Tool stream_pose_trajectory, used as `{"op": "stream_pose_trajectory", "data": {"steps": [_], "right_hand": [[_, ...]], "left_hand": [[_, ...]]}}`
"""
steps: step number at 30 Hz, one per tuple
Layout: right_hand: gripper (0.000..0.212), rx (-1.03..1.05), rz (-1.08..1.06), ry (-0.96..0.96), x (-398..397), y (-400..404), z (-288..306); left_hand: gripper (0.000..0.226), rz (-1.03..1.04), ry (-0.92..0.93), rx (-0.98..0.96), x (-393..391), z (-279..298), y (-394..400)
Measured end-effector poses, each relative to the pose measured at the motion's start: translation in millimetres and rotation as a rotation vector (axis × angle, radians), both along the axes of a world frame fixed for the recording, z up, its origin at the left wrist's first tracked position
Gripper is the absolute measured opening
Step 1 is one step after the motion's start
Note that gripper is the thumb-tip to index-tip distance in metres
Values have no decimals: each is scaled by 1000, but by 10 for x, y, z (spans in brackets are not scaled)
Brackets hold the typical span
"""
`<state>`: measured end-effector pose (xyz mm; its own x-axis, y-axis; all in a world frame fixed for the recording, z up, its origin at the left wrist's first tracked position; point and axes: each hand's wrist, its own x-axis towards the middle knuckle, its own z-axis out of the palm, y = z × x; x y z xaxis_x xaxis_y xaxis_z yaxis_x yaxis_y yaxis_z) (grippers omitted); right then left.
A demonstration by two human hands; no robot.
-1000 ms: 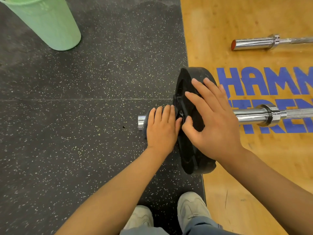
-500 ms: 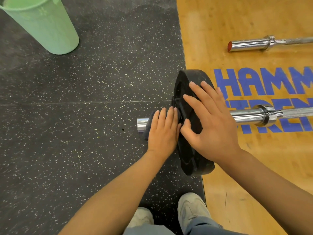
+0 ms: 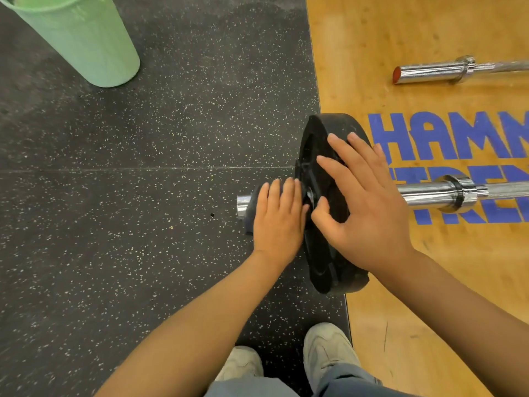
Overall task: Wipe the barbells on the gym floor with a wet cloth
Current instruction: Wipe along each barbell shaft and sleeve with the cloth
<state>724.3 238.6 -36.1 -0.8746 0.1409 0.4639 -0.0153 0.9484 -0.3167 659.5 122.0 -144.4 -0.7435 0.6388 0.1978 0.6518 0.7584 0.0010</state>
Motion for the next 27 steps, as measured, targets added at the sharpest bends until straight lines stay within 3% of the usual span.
{"op": "stream_pose_trajectory", "data": {"steps": [5,10,16,22,27], "right_hand": [[48,-1,15,-11,21,11,0],[48,0,16,-2,44,7,-5],[47,-6,5,6,27,-10,-16],[48,13,5,-11,25,-2,1],[49,9,18,-20,34,9,9]], "left_hand": [[61,-102,-11,-18,-94,37,-98],[52,34,-8,54,-205,-28,-466],[50,39,48,87,-202,-61,-480],[52,-138,90,69,-90,-21,68],[60,-265,140,44,-201,-48,-119]]}}
